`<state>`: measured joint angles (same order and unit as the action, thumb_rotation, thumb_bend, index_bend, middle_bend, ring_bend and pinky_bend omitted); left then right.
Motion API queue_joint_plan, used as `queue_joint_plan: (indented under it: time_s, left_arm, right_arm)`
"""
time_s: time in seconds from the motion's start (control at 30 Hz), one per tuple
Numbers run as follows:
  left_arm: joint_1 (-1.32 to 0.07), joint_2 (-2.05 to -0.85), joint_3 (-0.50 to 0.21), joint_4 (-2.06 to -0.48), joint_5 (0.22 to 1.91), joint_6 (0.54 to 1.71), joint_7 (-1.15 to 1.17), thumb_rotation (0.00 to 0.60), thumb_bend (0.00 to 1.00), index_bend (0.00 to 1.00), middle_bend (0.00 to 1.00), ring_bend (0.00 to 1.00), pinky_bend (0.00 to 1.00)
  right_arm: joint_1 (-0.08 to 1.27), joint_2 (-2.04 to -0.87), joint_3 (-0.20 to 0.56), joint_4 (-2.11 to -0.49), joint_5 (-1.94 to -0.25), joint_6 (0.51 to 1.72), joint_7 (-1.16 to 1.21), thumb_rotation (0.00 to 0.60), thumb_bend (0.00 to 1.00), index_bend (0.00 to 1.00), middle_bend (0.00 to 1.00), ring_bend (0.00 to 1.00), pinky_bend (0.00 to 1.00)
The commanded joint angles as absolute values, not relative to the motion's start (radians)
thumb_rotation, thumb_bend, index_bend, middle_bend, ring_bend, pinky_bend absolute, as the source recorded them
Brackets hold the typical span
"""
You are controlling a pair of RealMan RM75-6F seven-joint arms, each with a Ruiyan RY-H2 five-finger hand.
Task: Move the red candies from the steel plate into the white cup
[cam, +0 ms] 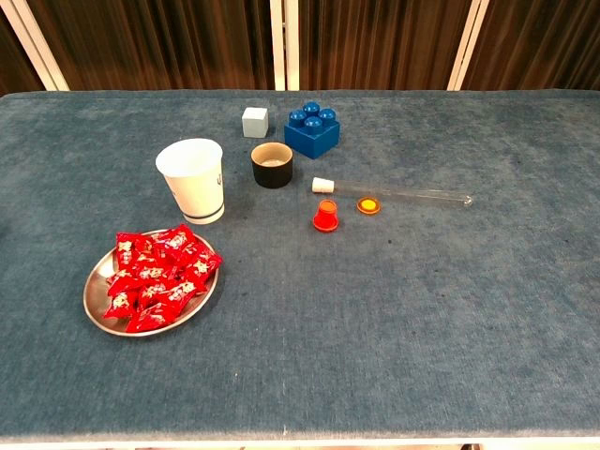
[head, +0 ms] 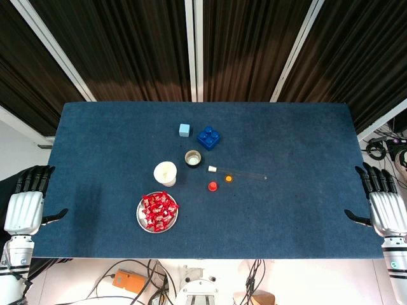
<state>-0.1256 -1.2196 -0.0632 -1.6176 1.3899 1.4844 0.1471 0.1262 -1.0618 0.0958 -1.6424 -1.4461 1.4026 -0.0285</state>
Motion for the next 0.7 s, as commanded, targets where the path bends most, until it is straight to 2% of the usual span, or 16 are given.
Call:
queue_joint_plan:
  time_s: [0.03,0.07,0.1,0.2,0.27,0.33,0.43,0.57,0.7]
  left_arm:
    - [-0.142,-1.237,-0.071,-1.62,1.418,1.485,0.15,0.6,0.0,0.08,0.13,0.06,0.01]
    - [-0.151,-1.245,-0.072,-1.622,1.436,1.484,0.15,0.6,0.0,0.1,0.16,0.09,0.02]
    - [-0.161,-1.252,-0.073,-1.626,1.455,1.481,0.152,0.6,0.0,0.12,0.2,0.14,0.09]
    - [-0.215,-1.274,-0.076,-1.654,1.524,1.442,0.152,0.6,0.0,0.2,0.32,0.32,0.37]
    - [-0.252,-1.286,-0.081,-1.672,1.548,1.404,0.152,0.6,0.01,0.24,0.41,0.41,0.5]
    - [-0.298,-1.305,-0.089,-1.693,1.558,1.346,0.162,0.6,0.05,0.34,0.58,0.59,0.64]
    - [-0.362,-1.347,-0.098,-1.703,1.555,1.258,0.177,0.6,0.11,0.37,0.71,0.73,0.74]
    - [-0.426,-1.41,-0.104,-1.695,1.51,1.151,0.211,0.6,0.15,0.38,0.85,0.86,0.81]
    - [-0.459,-1.47,-0.112,-1.68,1.45,1.095,0.227,0.6,0.16,0.38,0.91,0.92,0.83]
  right_arm:
    - [0.132,-1.056,0.102,-1.653,-1.448,1.402,-0.027,0.6,0.26,0.0,0.03,0.0,0.0]
    - [0.134,-1.052,0.105,-1.656,-1.448,1.405,-0.026,0.6,0.26,0.0,0.04,0.0,0.0]
    - [0.134,-1.049,0.108,-1.657,-1.449,1.409,-0.026,0.6,0.26,0.0,0.04,0.0,0.0]
    - [0.13,-1.036,0.115,-1.665,-1.457,1.43,-0.024,0.6,0.26,0.0,0.04,0.0,0.0]
    - [0.126,-1.028,0.115,-1.669,-1.462,1.442,-0.021,0.6,0.26,0.0,0.03,0.0,0.0]
    - [0.12,-1.021,0.114,-1.672,-1.465,1.452,-0.018,0.6,0.26,0.0,0.04,0.0,0.0]
    - [0.113,-1.016,0.11,-1.673,-1.463,1.456,-0.013,0.6,0.26,0.0,0.04,0.0,0.0]
    - [0.11,-1.01,0.107,-1.676,-1.458,1.455,-0.012,0.6,0.26,0.0,0.04,0.0,0.0]
    - [0.109,-1.011,0.106,-1.679,-1.457,1.456,-0.016,0.6,0.26,0.0,0.03,0.0,0.0]
